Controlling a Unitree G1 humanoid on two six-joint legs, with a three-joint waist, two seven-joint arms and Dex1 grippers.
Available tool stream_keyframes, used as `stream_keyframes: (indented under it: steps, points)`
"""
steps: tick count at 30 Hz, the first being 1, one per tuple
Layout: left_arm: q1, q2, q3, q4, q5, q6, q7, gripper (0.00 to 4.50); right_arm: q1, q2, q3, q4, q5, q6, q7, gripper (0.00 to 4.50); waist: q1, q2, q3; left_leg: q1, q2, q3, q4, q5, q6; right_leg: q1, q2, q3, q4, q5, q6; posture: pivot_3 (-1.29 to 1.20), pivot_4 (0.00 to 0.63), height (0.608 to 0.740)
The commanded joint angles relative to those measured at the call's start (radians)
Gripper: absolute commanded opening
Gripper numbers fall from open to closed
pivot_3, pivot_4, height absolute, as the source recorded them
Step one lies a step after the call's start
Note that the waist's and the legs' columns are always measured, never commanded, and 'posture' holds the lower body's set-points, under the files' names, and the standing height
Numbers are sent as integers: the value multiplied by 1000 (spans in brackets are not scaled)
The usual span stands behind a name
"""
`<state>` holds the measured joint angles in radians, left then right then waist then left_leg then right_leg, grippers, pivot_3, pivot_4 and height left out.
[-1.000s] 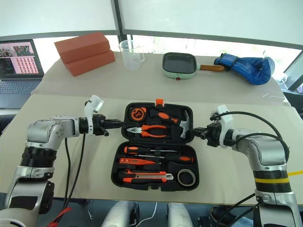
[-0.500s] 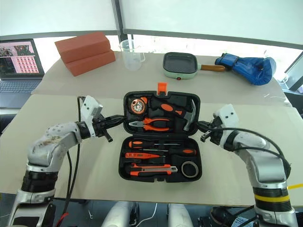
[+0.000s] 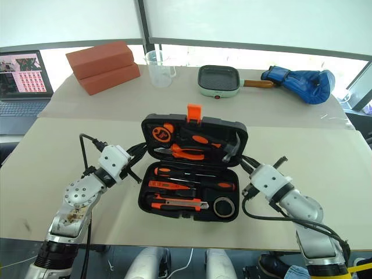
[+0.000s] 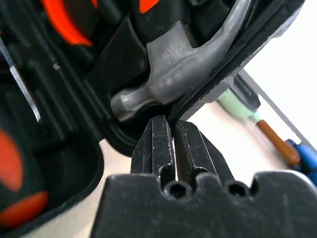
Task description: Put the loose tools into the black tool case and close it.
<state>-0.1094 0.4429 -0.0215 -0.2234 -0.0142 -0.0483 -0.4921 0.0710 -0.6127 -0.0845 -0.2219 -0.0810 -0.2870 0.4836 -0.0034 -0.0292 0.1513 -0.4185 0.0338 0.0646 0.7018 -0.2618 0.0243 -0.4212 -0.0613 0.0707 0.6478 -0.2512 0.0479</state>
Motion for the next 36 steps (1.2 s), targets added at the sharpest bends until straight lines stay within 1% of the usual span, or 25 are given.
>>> stream_keyframes:
  steps: [1,2,4,6,7,9,10,11,13,15,17,19,21,23,24,26,27,28,29,30,31,32,33,34,36]
  points:
    - [59,30,116,-58,-2,0,50,44,61,-53,-69,12,-64,-155,-29,0,-2,0,0,0,0,0,0,0,0,0,0,0,0,0,0,0,150,740]
    - [92,36,134,-79,-7,2,48,44,97,-73,-74,19,-94,-223,-32,0,-3,0,0,1,0,0,0,0,0,1,0,0,0,0,0,0,150,740]
    - [161,44,165,-117,-8,-8,49,731,173,-121,-76,46,-178,-367,-48,0,-8,1,-1,2,0,1,-3,0,0,1,0,1,0,0,0,0,150,740]
    - [229,53,177,-141,-11,-14,40,1252,236,-153,-70,76,-224,-448,-63,779,-11,1,-1,6,0,1,-7,0,0,2,0,2,-1,-1,-1,0,150,740]
    - [258,58,181,-151,-13,-17,34,1677,261,-165,-68,86,-236,-477,-69,991,-12,1,-1,6,1,2,-7,0,0,2,0,2,-1,-1,-1,0,150,740]
    - [306,67,203,-164,-14,-23,24,2304,309,-185,-74,83,-234,-507,-63,1625,-14,0,-1,10,1,2,-7,0,0,6,0,2,-1,-2,-2,0,150,740]
    - [338,83,240,-175,-30,-12,10,2702,363,-205,-89,59,-180,-492,-29,2034,-15,0,-1,12,1,3,-8,0,0,8,1,2,-1,-2,-3,0,150,740]
    - [367,99,282,-187,-56,9,-6,2982,422,-228,-109,32,-120,-465,11,2289,-14,-1,0,14,2,3,-8,0,0,9,1,2,-1,-3,-4,0,150,740]
    - [409,145,403,-194,-126,50,-44,3654,579,-295,-169,-54,88,-334,141,3011,-11,0,0,17,4,3,-8,0,0,13,0,1,-2,-4,-4,0,150,740]
    - [437,198,495,-181,-200,108,-97,4330,703,-346,-239,-135,267,-212,247,3060,-7,-2,0,22,6,3,-9,-1,0,19,-1,0,-2,-6,-3,0,150,740]
    - [455,264,519,-180,-287,216,-186,4330,772,-378,-279,-197,371,-132,325,3060,-7,-5,-1,24,8,3,-9,-1,0,23,-1,-2,-5,-7,-6,0,150,740]
    - [408,329,498,-137,-329,297,-246,4330,788,-394,-274,-258,454,-41,371,3060,-8,-8,-2,30,11,3,-10,-2,-1,29,0,-3,-7,-12,-13,0,150,740]
    - [277,369,452,-43,-348,345,-270,4362,749,-403,-233,-297,497,32,399,2548,-4,-9,-2,35,12,3,-10,-2,-2,32,0,-3,-7,-15,-10,0,150,740]
    - [132,390,379,58,-347,362,-315,3847,692,-407,-186,-325,526,102,423,2006,7,-9,-2,37,12,3,-9,-2,-2,30,0,-5,-6,-17,-8,0,150,740]
    - [58,399,330,110,-328,356,-343,3708,657,-406,-162,-338,541,136,434,1699,10,-10,-2,37,12,3,-9,-2,-2,30,1,-5,-6,-17,-8,0,150,740]
    - [-95,399,217,224,-286,314,-424,2807,578,-406,-109,-357,575,205,457,896,16,-10,-2,37,12,4,-9,-2,-2,30,1,-5,-6,-16,-9,0,150,740]
    - [-154,395,171,272,-258,289,-450,2551,545,-405,-88,-362,586,233,468,648,17,-11,-3,36,11,4,-9,-2,-2,32,1,-5,-6,-12,-14,0,150,740]
    - [-194,391,141,310,-240,266,-469,2052,521,-402,-76,-365,592,256,477,209,16,-11,-3,34,10,5,-9,-2,-2,32,1,-5,-6,-11,-12,0,150,740]
    - [-231,390,111,344,-230,264,-493,1687,494,-399,-63,-368,592,276,484,0,15,-11,-3,32,9,5,-9,-2,-2,30,1,-4,-7,-8,-8,0,150,740]
    - [-285,376,67,392,-205,213,-527,1381,453,-399,-37,-367,591,300,497,0,13,-11,-3,31,9,5,-9,-2,-2,30,1,-4,-7,-8,-8,0,150,740]
    - [-348,350,21,439,-188,193,-557,883,402,-397,-3,-368,593,332,508,0,11,-12,-3,30,9,5,-9,-4,-2,28,2,-4,-7,-8,-8,0,150,740]
    - [-412,320,-21,491,-163,148,-576,680,357,-396,28,-369,599,362,522,0,12,-12,-2,30,9,5,-9,-5,-3,28,4,-4,-6,-8,-8,0,150,740]
    - [-470,288,-58,534,-144,129,-597,185,323,-397,56,-373,611,394,540,0,15,-12,-2,28,8,5,-9,-5,-3,27,5,-4,-6,-8,-8,0,150,740]
    - [-508,267,-82,566,-129,113,-611,27,301,-396,75,-377,620,420,555,0,16,-12,-2,26,7,6,-8,-5,-3,25,5,-4,-6,-8,-8,0,150,740]
    - [-551,248,-110,612,-100,80,-626,27,278,-392,105,-387,622,452,574,0,17,-12,-2,23,5,8,-7,-5,-3,23,4,-5,-6,-8,-7,0,150,740]
